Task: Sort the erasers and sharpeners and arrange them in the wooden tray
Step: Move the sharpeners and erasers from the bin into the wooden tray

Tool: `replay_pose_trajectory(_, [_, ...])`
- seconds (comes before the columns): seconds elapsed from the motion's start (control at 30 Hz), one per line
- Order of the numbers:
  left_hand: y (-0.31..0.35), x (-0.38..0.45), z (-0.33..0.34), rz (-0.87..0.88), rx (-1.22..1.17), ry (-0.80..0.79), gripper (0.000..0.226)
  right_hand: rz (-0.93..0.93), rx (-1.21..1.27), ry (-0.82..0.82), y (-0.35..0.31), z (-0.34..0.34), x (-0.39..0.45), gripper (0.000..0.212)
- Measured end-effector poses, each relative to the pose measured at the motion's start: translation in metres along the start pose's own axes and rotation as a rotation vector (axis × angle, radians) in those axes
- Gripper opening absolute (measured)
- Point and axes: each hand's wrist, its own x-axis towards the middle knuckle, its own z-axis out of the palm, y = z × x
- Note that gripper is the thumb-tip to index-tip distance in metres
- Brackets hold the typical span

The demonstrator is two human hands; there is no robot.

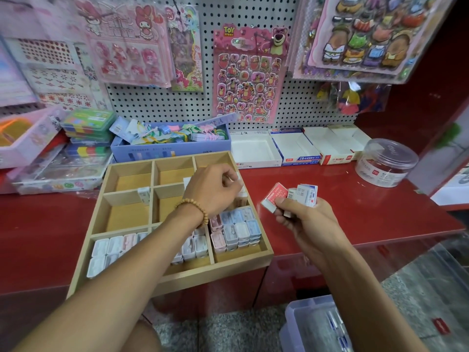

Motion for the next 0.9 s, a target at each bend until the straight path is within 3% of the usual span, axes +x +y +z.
replay_pose_trajectory(0.17, [0.018,-0.022,-0.021,-0.046,-0.546,-0.275,0.011,-0.018,0.053,-0.043,-0.006,0.023,-0.008,0.006])
replay_pose_trajectory(0.27, [0.02,-0.031,-0.032,-0.064,-0.635,-0.294,0.023,0.0,0.077,-0.072,-0.007,0.039,-0.013,0.007])
replay_pose_trajectory(0.5, [-0.008,-0.035,-0.081,-0.164,-0.526,0.012,0.019,0.118,0.098,-0.041,-0.006,0.061,-0.015,0.014])
replay_pose_trajectory(0.67, [-0.049,-0.026,-0.101,-0.244,-0.408,0.174,0.021,0.179,0.183,-0.123,-0.006,0.075,-0.012,0.015])
replay_pose_trajectory(0.9, [-0.095,-0.002,-0.122,-0.2,-0.094,0.21,0.018,0.182,0.149,-0.179,0.002,0.1,0.01,0.015])
